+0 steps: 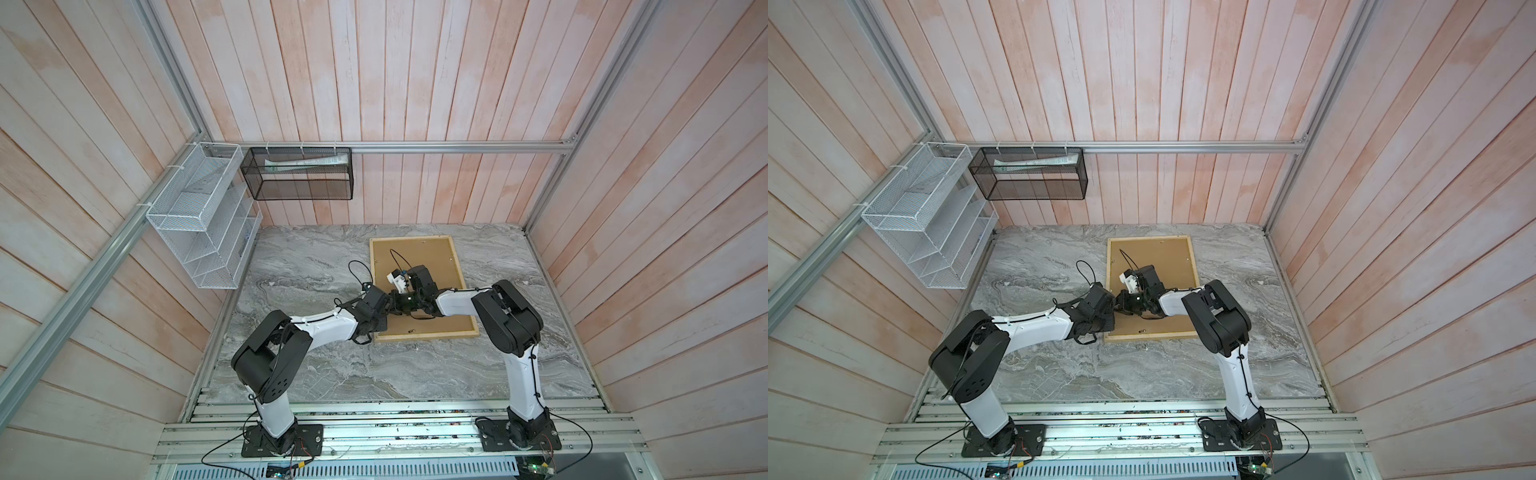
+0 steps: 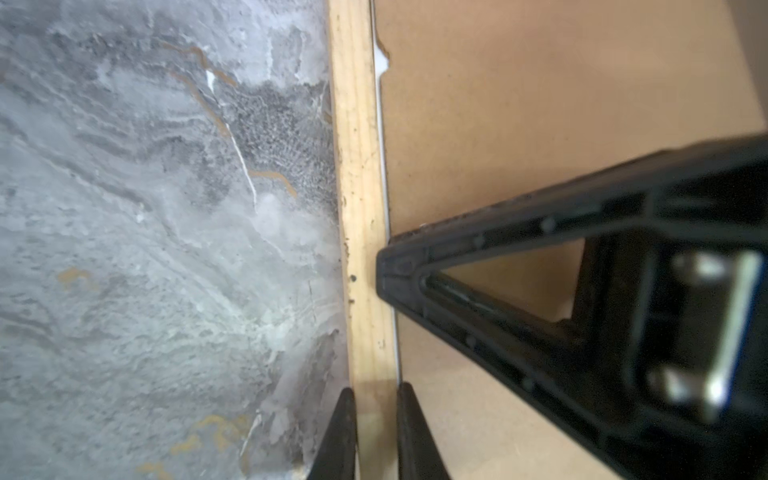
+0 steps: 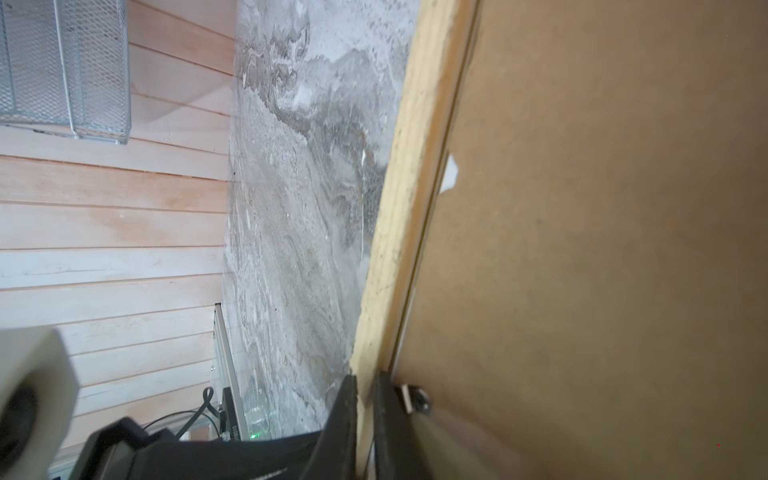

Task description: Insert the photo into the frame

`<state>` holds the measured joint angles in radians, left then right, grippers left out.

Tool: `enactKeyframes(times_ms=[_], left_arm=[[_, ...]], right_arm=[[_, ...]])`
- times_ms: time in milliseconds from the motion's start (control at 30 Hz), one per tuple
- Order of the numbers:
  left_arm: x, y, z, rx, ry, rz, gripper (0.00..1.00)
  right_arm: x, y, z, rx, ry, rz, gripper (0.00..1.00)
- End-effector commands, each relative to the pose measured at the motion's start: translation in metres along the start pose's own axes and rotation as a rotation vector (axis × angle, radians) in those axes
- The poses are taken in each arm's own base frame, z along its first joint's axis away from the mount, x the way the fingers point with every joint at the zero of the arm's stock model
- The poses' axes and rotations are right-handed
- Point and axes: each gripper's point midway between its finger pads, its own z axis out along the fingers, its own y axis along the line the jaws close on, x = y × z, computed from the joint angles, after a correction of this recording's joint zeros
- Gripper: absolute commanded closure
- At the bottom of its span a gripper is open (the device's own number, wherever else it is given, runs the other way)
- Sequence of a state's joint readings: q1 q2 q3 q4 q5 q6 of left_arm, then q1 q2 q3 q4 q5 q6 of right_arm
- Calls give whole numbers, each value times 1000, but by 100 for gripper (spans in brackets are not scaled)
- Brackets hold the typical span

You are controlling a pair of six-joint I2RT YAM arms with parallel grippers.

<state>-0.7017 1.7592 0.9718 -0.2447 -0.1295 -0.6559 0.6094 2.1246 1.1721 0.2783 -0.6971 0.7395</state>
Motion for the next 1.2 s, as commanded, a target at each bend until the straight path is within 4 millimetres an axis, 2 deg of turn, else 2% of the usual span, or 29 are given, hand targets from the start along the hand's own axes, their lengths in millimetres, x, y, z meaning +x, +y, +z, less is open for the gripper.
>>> enactKeyframes(times_ms=[0,233,667,1000,1167], left_arm=[[29,-27,2,114,115,40,94],[29,-23,3,102,118,35,94],[31,-20,6,85,125,37,94],[32,-30,6,137,135,66,96],[38,-46,5,200,151,112,96]], right_arm=[[57,-68,1,214,113,183,84],[55,-51,-13,181,98,174,78],[52,-48,-40,141,33,240,73],[50,-67,-22,185,29,403,75],[45,-64,-9,190,-5,465,75]])
